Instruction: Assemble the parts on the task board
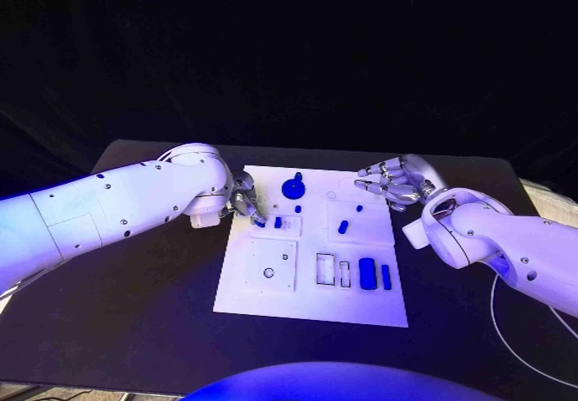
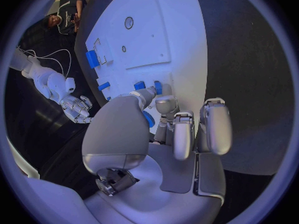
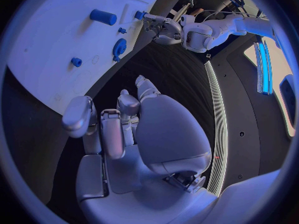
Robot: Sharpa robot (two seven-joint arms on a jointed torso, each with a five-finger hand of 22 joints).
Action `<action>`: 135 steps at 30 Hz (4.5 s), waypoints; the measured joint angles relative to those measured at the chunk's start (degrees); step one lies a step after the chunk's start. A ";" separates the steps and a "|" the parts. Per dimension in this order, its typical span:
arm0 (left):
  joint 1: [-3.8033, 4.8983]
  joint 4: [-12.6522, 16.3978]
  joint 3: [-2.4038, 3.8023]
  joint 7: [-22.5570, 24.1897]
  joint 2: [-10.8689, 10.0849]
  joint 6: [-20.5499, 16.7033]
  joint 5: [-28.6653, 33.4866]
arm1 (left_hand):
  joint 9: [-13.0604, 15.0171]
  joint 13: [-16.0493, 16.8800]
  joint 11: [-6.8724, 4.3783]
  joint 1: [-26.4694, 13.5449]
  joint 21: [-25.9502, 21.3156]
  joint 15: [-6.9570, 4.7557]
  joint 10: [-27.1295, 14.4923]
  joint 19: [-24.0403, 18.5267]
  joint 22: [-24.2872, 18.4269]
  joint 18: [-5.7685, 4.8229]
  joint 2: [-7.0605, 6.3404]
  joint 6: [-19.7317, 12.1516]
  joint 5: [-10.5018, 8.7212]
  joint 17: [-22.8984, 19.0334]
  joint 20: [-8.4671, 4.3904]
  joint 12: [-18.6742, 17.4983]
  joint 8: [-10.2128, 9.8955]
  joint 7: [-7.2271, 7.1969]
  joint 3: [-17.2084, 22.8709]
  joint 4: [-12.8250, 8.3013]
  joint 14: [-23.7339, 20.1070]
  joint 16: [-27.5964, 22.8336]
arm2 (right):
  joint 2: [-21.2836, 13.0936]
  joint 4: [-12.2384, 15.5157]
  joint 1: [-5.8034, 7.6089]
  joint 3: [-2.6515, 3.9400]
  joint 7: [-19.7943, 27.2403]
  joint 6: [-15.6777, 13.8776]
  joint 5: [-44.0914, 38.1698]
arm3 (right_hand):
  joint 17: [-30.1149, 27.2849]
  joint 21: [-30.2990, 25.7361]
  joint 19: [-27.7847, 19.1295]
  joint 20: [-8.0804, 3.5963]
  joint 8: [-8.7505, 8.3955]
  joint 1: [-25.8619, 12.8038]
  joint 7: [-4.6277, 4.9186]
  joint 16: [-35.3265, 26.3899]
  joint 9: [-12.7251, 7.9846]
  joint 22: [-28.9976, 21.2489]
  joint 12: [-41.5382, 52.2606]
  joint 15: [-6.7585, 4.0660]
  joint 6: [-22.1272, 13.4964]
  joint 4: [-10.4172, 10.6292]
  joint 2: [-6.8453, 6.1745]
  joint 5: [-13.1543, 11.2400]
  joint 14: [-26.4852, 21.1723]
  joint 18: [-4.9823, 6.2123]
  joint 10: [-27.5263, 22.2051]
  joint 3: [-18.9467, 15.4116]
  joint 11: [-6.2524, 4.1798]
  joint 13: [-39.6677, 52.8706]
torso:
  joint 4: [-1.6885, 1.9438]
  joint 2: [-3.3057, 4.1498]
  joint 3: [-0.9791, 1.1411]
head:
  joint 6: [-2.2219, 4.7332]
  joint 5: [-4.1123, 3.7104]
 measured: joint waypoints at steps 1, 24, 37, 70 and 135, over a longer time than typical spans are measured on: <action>0.01 0.02 0.00 -0.02 0.00 0.06 -0.02 | 0.00 0.00 0.00 -0.02 0.00 0.00 0.00 0.00 0.00 0.00 -0.11 0.00 0.01 0.00 0.00 0.00 0.00 0.00 0.00 0.00 0.00 0.00 | 0.00 0.00 0.00 0.00 0.00 0.00 0.00 | 0.00 0.00 0.00 0.00 0.00 0.00 0.00 0.00 0.00 0.00 0.00 0.00 0.00 0.00 0.00 0.00 0.00 0.00 0.00 0.00 0.00 0.00 | 0.00 0.00 0.00 | 0.00 0.02; 0.06 -0.59 0.04 -1.07 1.23 0.23 -0.23 | 0.10 2.60 -1.04 -5.25 1.62 -0.18 1.89 0.03 0.00 0.00 0.12 1.95 1.94 -0.02 -0.03 2.63 1.40 -0.76 3.12 -2.83 0.18 0.00 | -0.06 0.08 -0.05 0.00 0.03 0.03 0.03 | -0.01 0.00 0.00 0.00 0.00 0.00 0.00 0.00 0.00 -0.09 0.00 0.00 0.00 0.00 0.00 0.00 0.00 0.00 -0.01 0.00 -0.01 -0.04 | -0.06 0.04 0.05 | -0.30 0.20; 0.02 -1.11 0.00 -1.48 1.92 0.62 -0.22 | -0.13 4.91 -1.49 -7.67 2.61 -0.44 3.14 0.21 0.04 0.00 0.26 3.17 1.93 -0.02 -0.21 4.42 1.39 -1.15 3.15 -4.77 0.01 0.00 | -0.09 0.11 -0.05 0.00 0.04 0.03 0.07 | 0.03 0.00 0.00 0.00 0.00 0.00 0.00 0.00 0.00 -0.15 0.00 0.00 0.00 0.00 0.00 0.00 0.00 0.00 -0.22 0.00 -0.22 -0.10 | -0.04 0.02 0.05 | -0.41 0.18; -0.19 -2.77 -0.10 -1.61 2.69 0.86 -1.20 | -1.13 5.77 -1.93 -13.42 2.94 -0.84 3.63 0.21 0.02 0.00 -0.26 6.11 2.06 -0.03 -0.62 4.89 1.28 -2.48 -10.09 0.26 0.01 0.00 | -0.12 0.15 -0.09 0.00 0.05 0.09 0.20 | 0.01 -0.23 -0.21 -0.21 0.00 0.00 0.00 0.00 -0.05 -0.44 -0.23 0.00 0.00 0.16 0.00 0.00 0.00 0.00 -0.21 0.16 -0.21 -0.21 | -0.02 -0.01 0.03 | -0.55 0.01; -4.24 -4.77 -0.96 32.02 6.18 -25.13 -17.96 | -27.12 -44.41 5.04 13.36 -22.58 3.79 -15.60 -1.50 -10.20 4.87 -0.48 2.15 2.26 -7.27 2.94 -43.30 -19.04 3.96 -20.24 -0.46 -0.08 -14.87 | 0.13 0.10 -0.48 0.00 0.28 0.48 0.24 | 0.03 -0.49 -0.20 -0.21 0.00 -0.23 0.00 -0.22 -0.04 -0.68 -0.23 0.00 0.00 0.32 0.23 0.21 0.00 0.00 -0.41 0.00 0.00 -0.45 | -0.11 0.10 0.00 | 1.01 -1.53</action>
